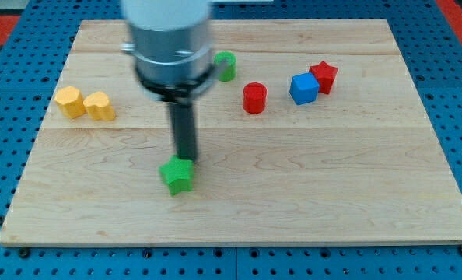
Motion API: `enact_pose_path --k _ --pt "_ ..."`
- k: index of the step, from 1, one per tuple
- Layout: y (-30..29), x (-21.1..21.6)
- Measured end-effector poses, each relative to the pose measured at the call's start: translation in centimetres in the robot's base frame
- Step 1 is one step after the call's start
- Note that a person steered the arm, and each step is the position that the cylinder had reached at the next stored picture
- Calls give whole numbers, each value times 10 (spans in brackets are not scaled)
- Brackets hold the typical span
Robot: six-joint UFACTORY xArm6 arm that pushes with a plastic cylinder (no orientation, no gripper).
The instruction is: Push the green star to the bottom left of the board
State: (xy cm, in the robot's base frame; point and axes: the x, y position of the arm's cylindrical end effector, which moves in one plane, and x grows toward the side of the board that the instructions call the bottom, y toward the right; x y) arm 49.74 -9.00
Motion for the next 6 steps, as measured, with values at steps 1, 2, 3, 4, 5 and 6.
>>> enact_pose_path --k 1,2,3,4,5,6 --pt "49 -8" --pt "73 16" --pt "21 46" --pt "-36 27" --pt "-43 -1" --pt "-87 2"
